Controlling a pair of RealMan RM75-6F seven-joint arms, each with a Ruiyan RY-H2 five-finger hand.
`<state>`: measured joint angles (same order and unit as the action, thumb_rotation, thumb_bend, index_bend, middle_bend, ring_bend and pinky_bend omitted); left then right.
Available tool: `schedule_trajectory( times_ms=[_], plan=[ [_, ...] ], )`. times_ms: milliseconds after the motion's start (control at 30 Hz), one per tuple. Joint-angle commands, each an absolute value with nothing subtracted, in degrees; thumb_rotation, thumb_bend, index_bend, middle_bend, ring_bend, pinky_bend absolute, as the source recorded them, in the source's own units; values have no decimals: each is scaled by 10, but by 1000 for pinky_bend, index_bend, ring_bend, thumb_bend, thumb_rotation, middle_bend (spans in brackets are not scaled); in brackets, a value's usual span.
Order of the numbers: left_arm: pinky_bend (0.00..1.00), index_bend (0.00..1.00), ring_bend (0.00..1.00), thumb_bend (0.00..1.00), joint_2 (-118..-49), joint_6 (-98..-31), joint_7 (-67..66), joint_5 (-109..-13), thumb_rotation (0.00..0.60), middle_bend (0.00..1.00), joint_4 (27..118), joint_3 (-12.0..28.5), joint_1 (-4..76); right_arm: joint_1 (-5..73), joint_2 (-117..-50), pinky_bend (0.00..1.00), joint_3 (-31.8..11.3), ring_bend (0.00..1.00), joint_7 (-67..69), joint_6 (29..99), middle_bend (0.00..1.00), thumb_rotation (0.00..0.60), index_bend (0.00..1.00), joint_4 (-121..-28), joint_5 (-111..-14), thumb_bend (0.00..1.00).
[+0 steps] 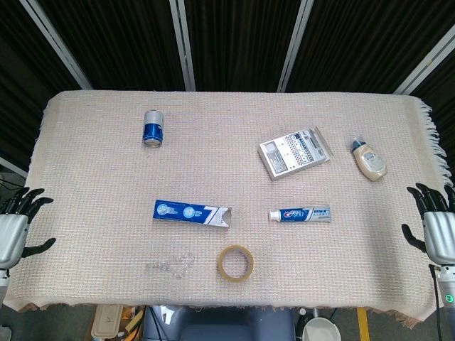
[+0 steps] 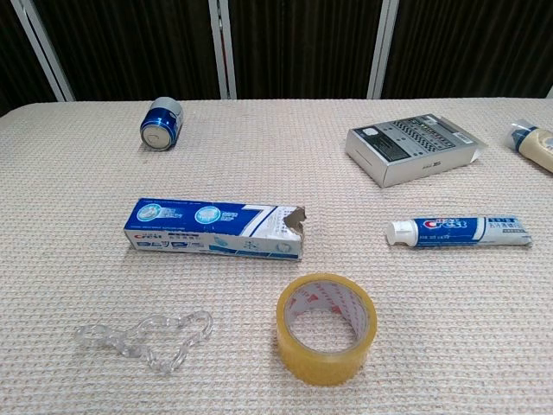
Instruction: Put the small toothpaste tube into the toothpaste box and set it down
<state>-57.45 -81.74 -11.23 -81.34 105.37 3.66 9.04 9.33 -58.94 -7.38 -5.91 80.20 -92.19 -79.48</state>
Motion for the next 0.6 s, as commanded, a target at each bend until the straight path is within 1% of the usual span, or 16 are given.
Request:
schedule_trajectory(
  times_ms=[33, 167, 600],
  plan=[
    [195, 253, 93, 150, -575, -815, -110, -812, 600, 144, 1053, 37, 92, 93, -589, 15, -74, 172, -59, 802, 156, 600, 178, -922, -795, 328],
    [195, 253, 94, 152, -576, -802, -109, -812, 600, 148, 1055, 38, 99, 93, -589, 15, -74, 171, -59, 802, 156, 600, 178, -922, -795, 329],
    [195, 253, 93, 152, -621, -752, -152, -772, 600, 162, 1049, 55, 140, 93, -589, 15, -74, 172, -59, 802, 157, 600, 178, -922, -795, 329]
  ],
)
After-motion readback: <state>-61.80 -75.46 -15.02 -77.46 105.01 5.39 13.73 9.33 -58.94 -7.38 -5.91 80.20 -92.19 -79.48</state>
